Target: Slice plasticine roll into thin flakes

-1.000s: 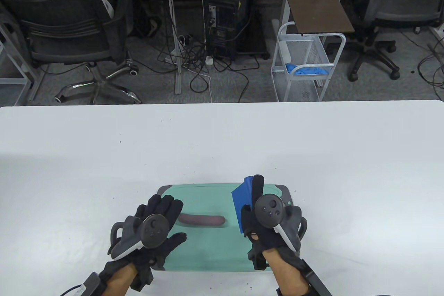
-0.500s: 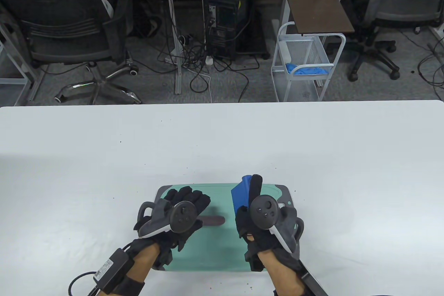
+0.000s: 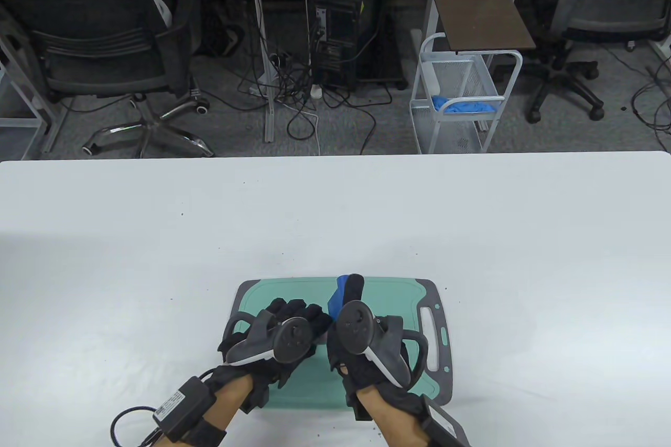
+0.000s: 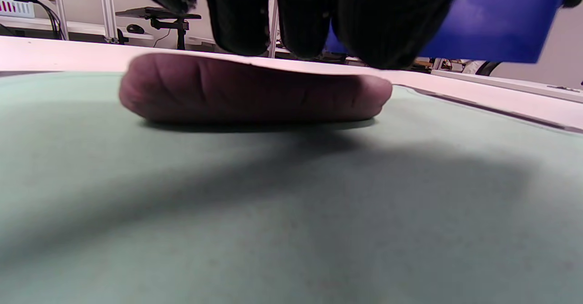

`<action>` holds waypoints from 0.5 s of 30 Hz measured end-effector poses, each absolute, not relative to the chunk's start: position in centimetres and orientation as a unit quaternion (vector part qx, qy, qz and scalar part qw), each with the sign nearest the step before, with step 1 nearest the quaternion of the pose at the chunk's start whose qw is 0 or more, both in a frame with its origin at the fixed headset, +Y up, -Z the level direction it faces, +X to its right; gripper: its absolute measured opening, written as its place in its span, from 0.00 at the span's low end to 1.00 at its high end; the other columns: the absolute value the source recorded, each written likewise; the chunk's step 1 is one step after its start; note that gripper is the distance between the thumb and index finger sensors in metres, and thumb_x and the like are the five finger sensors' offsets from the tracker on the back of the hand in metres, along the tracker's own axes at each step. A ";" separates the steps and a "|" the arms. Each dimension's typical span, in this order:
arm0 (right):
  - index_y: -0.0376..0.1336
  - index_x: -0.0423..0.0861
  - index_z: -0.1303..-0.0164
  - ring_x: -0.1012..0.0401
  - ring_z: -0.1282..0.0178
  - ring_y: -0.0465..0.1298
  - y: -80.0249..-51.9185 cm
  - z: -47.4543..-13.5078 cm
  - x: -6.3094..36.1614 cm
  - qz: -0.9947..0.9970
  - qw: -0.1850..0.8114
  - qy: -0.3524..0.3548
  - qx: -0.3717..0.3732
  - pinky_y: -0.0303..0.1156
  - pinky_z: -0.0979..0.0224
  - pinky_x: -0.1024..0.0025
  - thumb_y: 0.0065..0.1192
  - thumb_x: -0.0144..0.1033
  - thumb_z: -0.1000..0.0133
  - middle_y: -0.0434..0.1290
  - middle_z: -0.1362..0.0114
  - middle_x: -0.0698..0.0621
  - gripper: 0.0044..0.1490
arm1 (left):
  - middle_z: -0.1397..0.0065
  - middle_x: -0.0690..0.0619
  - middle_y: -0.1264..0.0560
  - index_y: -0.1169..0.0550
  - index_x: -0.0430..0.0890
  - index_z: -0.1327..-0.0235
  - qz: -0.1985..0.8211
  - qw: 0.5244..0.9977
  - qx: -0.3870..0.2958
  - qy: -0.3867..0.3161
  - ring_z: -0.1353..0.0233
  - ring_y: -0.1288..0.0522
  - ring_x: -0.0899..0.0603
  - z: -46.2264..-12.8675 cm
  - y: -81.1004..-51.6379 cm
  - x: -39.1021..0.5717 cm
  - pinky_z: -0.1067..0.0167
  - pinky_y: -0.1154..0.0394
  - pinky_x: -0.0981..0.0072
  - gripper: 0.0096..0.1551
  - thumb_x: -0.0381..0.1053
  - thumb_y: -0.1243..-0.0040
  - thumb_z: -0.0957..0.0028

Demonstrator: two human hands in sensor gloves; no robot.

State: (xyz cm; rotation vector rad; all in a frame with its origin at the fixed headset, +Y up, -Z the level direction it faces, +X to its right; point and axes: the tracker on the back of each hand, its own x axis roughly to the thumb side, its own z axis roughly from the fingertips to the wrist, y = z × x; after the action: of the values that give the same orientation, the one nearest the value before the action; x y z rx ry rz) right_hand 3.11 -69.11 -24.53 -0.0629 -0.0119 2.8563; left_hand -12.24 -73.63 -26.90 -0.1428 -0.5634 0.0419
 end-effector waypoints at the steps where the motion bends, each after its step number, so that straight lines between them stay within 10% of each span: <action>1: 0.43 0.45 0.20 0.50 0.59 0.84 -69.1 -24.5 3.0 0.991 0.135 -0.006 -0.023 0.80 0.56 0.49 0.70 0.47 0.49 0.80 0.67 0.52 0.55 | 0.21 0.66 0.30 0.28 0.66 0.34 0.018 0.958 -0.066 -0.278 0.20 0.28 0.45 -26.9 -73.7 -12.1 0.22 0.36 0.47 0.34 0.58 0.35 0.58; 15: 0.43 0.44 0.20 0.50 0.60 0.84 -69.5 -24.0 2.1 0.992 0.119 0.004 -0.030 0.80 0.56 0.49 0.70 0.47 0.48 0.80 0.67 0.52 0.55 | 0.24 0.67 0.27 0.25 0.66 0.37 0.005 0.961 -0.058 -0.269 0.23 0.24 0.45 -26.8 -74.2 -12.0 0.22 0.35 0.46 0.31 0.56 0.34 0.58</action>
State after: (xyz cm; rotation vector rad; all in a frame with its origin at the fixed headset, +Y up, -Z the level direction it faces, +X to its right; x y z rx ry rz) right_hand 2.11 -69.55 -23.96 -0.0867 0.0105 2.9023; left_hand -11.97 -74.21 -26.83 -0.1183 -0.5452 0.0095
